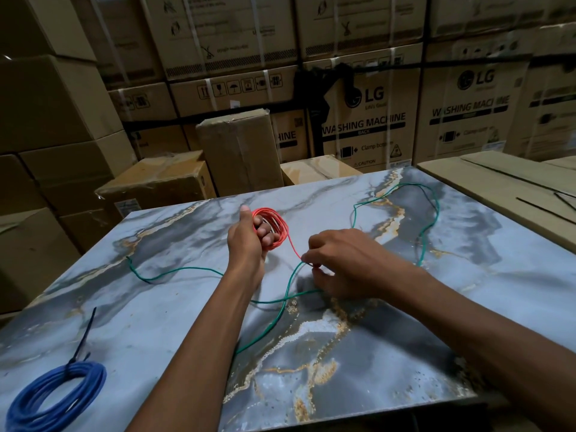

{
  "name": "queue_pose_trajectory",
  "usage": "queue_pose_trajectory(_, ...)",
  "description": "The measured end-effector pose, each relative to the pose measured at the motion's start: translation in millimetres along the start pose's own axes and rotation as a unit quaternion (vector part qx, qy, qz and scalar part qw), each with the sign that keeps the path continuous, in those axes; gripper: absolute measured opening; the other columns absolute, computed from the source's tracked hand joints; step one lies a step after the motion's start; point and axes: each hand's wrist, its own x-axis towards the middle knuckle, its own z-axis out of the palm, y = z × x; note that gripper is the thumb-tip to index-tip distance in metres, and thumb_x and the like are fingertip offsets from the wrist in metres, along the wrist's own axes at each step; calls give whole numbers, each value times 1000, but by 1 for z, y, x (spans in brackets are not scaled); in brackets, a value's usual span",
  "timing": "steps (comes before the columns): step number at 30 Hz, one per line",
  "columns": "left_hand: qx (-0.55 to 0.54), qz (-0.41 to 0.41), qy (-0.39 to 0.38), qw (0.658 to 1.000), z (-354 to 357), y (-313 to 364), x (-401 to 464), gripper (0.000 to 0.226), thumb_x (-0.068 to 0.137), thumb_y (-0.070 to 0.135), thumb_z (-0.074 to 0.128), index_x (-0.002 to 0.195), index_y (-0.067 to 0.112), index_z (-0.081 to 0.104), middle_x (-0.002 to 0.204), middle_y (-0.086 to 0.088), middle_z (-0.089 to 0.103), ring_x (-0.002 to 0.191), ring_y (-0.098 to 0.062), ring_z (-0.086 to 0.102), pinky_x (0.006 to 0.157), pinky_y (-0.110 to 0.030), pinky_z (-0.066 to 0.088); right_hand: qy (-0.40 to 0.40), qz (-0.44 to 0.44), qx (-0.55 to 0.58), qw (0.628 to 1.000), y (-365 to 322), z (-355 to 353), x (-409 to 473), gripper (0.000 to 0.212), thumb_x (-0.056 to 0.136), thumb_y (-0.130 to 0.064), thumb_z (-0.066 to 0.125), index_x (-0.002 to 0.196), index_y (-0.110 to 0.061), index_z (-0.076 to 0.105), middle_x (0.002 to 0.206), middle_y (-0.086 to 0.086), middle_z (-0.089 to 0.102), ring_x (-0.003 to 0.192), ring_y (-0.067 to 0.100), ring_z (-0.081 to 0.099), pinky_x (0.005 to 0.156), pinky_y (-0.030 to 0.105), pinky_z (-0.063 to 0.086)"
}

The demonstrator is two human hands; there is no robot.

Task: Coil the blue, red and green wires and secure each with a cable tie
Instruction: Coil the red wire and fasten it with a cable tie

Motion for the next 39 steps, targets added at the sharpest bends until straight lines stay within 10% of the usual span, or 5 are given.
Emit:
queue_pose_trajectory(18, 219, 93, -130, 963, 12, -8, -21, 47, 108, 42, 36, 73, 15, 54, 62, 0, 60, 62, -14, 55, 56, -28, 45, 87, 13, 261, 961, -12, -7, 1, 21, 97, -14, 57, 115, -17, 67, 96, -3, 71, 83, 9, 57, 76, 30, 44)
queue_pose_trajectory(24, 228, 80, -171, 955, 13, -13, -21, 54, 108, 39, 35, 102, -7, 63, 80, -17, 60, 74, -26, 57, 72, -42, 51, 102, 52, 351, 929, 1, -3, 1, 16, 103, -11, 49, 116, -20, 44, 102, -3, 67, 101, 23, 65, 88, 54, 50)
queue_pose_trajectory(31, 216, 54, -183, 957, 17, -11, -27, 44, 109, 33, 36, 97, 6, 69, 73, -5, 71, 69, -18, 67, 61, -33, 55, 150, 81, 423, 890, 8, -6, 2, 23, 102, -8, 58, 124, -15, 56, 102, 2, 78, 89, 14, 73, 74, 17, 51)
queue_pose_trajectory(39, 215, 46, -213, 952, 18, -14, -28, 48, 108, 38, 36, 76, 11, 59, 53, 2, 48, 44, -9, 40, 52, -26, 37, 313, 93, 318, 890, 11, -1, 5, 12, 85, -17, 84, 92, -9, 79, 81, -3, 76, 72, 4, 69, 69, 13, 49)
